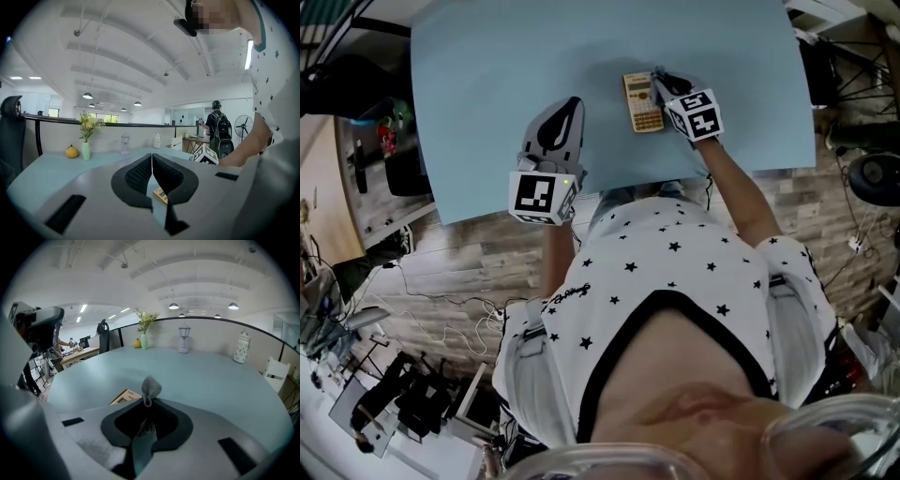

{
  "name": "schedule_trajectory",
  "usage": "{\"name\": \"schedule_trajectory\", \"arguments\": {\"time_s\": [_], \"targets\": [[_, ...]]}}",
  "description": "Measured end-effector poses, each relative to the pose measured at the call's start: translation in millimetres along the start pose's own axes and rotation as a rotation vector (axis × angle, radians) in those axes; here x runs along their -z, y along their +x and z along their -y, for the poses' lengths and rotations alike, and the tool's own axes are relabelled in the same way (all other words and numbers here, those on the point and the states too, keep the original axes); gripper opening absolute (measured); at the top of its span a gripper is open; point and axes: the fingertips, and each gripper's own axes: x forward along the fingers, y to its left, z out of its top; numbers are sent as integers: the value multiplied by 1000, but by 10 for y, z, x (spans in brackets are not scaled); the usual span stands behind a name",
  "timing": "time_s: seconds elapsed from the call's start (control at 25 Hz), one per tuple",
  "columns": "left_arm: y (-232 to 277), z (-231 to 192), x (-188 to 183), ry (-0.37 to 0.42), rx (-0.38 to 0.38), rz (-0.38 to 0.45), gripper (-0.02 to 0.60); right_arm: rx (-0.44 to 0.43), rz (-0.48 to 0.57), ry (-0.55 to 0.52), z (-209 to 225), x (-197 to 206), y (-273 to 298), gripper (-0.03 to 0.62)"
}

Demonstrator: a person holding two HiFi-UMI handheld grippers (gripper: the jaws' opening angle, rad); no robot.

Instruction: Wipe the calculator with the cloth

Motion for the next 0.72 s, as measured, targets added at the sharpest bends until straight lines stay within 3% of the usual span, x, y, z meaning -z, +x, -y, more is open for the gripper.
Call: {"name": "schedule_trajectory", "arguments": {"time_s": [0.36, 0.72], "targets": [[-99, 7, -12, 3, -17, 9, 31, -104, 84, 54, -380, -251, -72, 38], [-233, -42, -22, -1, -56, 12, 31, -197, 26, -9, -821, -126, 68, 38]]}}
